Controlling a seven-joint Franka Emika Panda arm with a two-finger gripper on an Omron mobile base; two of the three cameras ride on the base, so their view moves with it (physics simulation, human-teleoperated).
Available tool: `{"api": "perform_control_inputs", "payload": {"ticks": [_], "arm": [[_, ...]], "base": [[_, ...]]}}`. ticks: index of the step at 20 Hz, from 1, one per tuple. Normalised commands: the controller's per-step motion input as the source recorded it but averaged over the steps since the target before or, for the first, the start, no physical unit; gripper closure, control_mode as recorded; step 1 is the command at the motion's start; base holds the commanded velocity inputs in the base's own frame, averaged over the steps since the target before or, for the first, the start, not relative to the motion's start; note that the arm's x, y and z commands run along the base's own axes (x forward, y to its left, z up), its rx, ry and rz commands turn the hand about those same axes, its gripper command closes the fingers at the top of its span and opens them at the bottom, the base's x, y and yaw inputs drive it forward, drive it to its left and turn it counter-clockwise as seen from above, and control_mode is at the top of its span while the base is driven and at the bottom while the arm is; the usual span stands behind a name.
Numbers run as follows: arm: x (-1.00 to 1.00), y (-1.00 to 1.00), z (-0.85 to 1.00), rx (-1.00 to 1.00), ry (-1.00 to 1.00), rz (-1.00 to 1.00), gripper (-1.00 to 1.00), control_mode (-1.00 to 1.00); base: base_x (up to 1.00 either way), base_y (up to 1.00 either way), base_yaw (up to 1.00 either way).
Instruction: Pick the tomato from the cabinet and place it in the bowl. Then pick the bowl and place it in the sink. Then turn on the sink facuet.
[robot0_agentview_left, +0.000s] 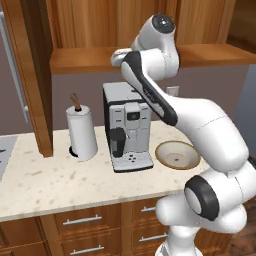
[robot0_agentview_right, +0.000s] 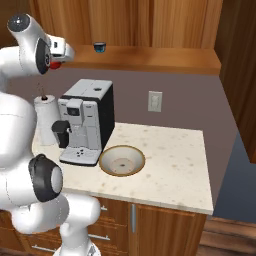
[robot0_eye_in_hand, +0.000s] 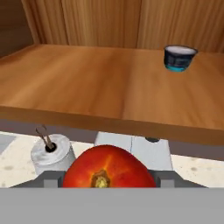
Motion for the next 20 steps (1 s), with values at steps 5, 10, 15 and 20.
{"api": "perform_control_inputs", "payload": {"ticks": [5, 10, 15, 20], "arm": [[-1.00, -0.83, -0.18, 0.00, 0.05, 0.00, 1.00, -1.00], [-1.00, -0.85, -0.53, -0.01, 0.10, 0.00, 1.00, -1.00], [-0.84, -0.80, -0.82, -0.06, 0.26, -0.01, 1.00, -1.00], [-0.12, -0.81, -1.00, -0.04, 0.39, 0.00, 1.00, -1.00]], "base": [[0.00, 0.00, 0.00], [0.00, 0.00, 0.00], [0.00, 0.00, 0.00], [0.00, 0.00, 0.00]]}}
